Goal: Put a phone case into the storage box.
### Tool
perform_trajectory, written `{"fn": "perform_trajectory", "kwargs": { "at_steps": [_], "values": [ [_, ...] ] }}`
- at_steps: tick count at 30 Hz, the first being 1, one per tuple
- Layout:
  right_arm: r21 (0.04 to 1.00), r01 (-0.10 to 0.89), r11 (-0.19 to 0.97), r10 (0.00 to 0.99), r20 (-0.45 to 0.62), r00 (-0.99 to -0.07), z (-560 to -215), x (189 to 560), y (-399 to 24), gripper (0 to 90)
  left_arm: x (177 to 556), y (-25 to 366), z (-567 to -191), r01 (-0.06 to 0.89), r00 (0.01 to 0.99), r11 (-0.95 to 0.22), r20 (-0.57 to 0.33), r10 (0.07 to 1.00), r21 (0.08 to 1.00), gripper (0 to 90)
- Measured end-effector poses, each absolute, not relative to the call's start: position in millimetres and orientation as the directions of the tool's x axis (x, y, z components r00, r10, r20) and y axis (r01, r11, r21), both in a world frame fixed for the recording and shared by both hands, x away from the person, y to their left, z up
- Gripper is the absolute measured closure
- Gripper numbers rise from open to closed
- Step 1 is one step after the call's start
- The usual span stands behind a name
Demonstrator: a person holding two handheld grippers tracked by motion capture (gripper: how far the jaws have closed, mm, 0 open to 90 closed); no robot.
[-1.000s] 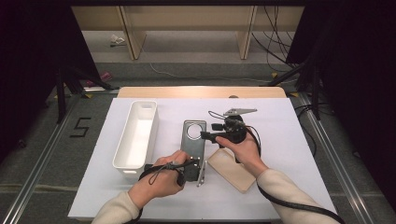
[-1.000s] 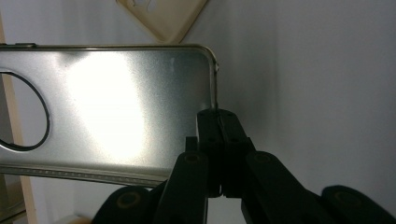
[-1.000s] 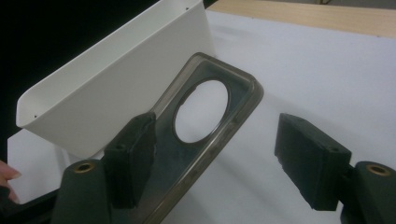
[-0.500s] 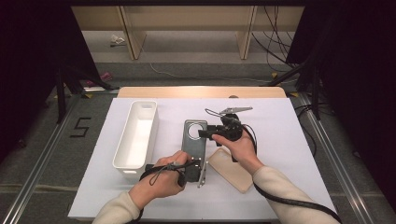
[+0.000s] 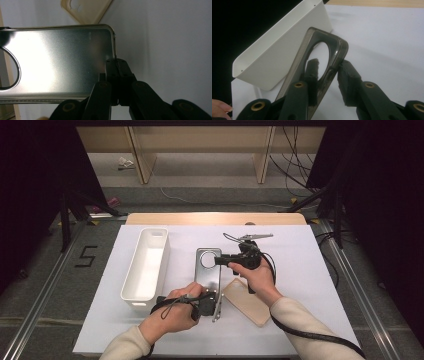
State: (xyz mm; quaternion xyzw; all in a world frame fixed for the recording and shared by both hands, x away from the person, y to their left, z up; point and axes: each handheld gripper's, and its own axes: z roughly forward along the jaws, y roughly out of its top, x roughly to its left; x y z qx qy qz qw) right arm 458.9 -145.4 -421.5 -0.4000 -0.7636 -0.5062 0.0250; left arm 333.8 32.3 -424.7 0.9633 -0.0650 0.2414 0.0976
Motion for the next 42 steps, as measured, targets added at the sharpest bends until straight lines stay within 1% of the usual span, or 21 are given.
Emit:
{"fn": "perform_trajectory", "kwargs": {
  "at_steps": [3,5,12,22,25,26,29,32,37,38,39,40,42],
  "values": [
    [0.755,0.636,0.159,0.580,0.450,-0.679,-419.2,457.9,-145.8,73.8,334.4,32.5,-426.7,-0.163,0.877,-0.973,0.477,-0.066,0.164,88.8],
    [0.753,0.641,0.150,0.578,0.459,-0.675,-417.5,456.9,-145.6,75.1,336.0,32.2,-426.6,-0.175,0.871,-0.973,0.485,-0.081,0.153,88.8],
    [0.756,0.644,0.119,0.557,0.486,-0.673,-409.8,450.5,-143.1,81.4,338.7,33.8,-432.9,-0.152,0.873,-0.975,0.484,-0.056,0.161,88.6],
    [0.775,0.624,0.101,0.550,0.479,-0.685,-399.9,444.4,-141.6,82.9,342.5,36.5,-430.6,-0.154,0.861,-0.972,0.507,-0.043,0.180,88.0],
    [0.780,0.618,0.093,0.550,0.477,-0.685,-397.5,443.4,-142.1,82.9,343.0,38.3,-429.3,-0.142,0.860,-0.968,0.510,-0.017,0.207,86.9],
    [0.782,0.616,0.091,0.550,0.476,-0.686,-396.4,443.1,-142.2,82.9,343.2,39.1,-428.8,-0.137,0.859,-0.964,0.511,-0.003,0.226,85.8],
    [0.794,0.600,0.094,0.556,0.458,-0.693,-393.2,442.4,-143.6,82.9,343.5,42.6,-425.4,-0.114,0.863,-0.951,0.502,0.048,0.287,78.5],
    [0.800,0.595,0.083,0.556,0.458,-0.694,-391.2,442.7,-145.8,82.9,343.6,48.3,-418.9,-0.088,0.870,-0.925,0.481,0.110,0.371,72.3],
    [0.808,0.583,0.079,0.561,0.448,-0.696,-388.2,441.9,-147.8,82.8,343.7,60.7,-411.6,-0.034,0.872,-0.857,0.435,0.226,0.514,54.6],
    [0.808,0.583,0.079,0.561,0.448,-0.696,-388.2,441.9,-147.8,82.8,343.7,60.7,-411.6,-0.034,0.872,-0.857,0.435,0.226,0.514,51.7],
    [0.811,0.579,0.080,0.560,0.445,-0.699,-387.4,441.3,-148.0,82.8,344.1,64.5,-411.0,-0.021,0.869,-0.841,0.427,0.252,0.541,48.5],
    [0.813,0.576,0.083,0.561,0.440,-0.702,-387.2,441.1,-148.1,82.8,344.4,69.5,-411.0,-0.002,0.861,-0.809,0.413,0.298,0.588,45.9],
    [0.818,0.569,0.087,0.565,0.430,-0.705,-386.7,440.4,-148.3,82.8,344.5,74.6,-411.0,0.013,0.852,-0.773,0.398,0.341,0.634,42.4]
  ]
}}
